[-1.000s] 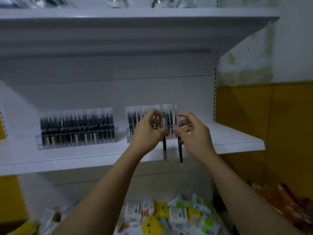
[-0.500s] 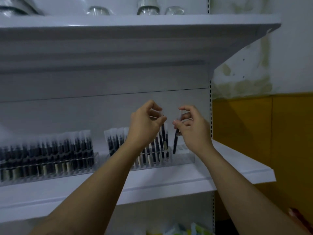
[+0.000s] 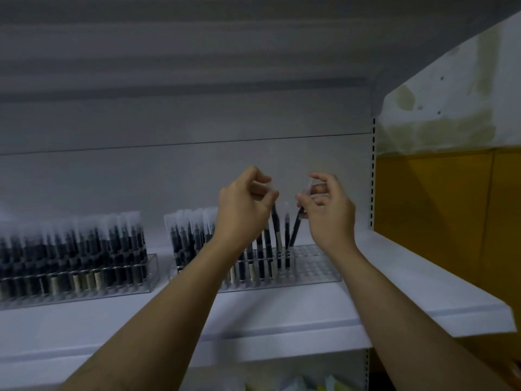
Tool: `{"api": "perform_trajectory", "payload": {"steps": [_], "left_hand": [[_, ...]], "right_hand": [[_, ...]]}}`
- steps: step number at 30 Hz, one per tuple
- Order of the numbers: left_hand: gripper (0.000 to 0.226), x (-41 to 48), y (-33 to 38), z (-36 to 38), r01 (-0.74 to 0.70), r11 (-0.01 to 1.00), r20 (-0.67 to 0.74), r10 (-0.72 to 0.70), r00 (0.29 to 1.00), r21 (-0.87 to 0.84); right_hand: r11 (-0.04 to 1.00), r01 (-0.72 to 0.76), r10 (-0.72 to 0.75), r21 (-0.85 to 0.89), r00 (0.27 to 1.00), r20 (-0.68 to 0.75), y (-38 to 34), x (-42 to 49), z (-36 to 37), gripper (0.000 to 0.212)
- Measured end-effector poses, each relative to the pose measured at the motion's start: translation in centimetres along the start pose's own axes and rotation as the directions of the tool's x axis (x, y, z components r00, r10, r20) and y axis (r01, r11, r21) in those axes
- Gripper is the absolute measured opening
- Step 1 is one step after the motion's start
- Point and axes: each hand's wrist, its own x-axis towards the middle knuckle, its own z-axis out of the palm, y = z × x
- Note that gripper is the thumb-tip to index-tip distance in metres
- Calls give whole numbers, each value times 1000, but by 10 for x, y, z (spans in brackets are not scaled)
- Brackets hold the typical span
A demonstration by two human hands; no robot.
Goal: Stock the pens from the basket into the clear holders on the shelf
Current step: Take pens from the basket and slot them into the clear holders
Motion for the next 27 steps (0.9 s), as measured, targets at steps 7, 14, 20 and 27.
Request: {"api": "perform_trajectory", "payload": {"steps": [7, 14, 20, 27], "left_hand": [[14, -1, -3, -4, -13, 996, 33, 10, 999, 84], [16, -1, -7, 10, -37, 927, 125, -11, 992, 374], [23, 9, -7, 15, -66, 842, 214, -59, 975, 535], [28, -3, -7, 12, -141, 796, 261, -22, 965, 588]], "right_hand": [[981, 53, -4, -187, 967, 254, 11, -11, 1, 37], [800, 252, 87, -544, 849, 522, 9, -24, -14, 72], [828, 175, 182, -534, 816, 549, 1, -22, -16, 79], [846, 120, 238, -519, 787, 569, -6, -27, -20, 89]]}}
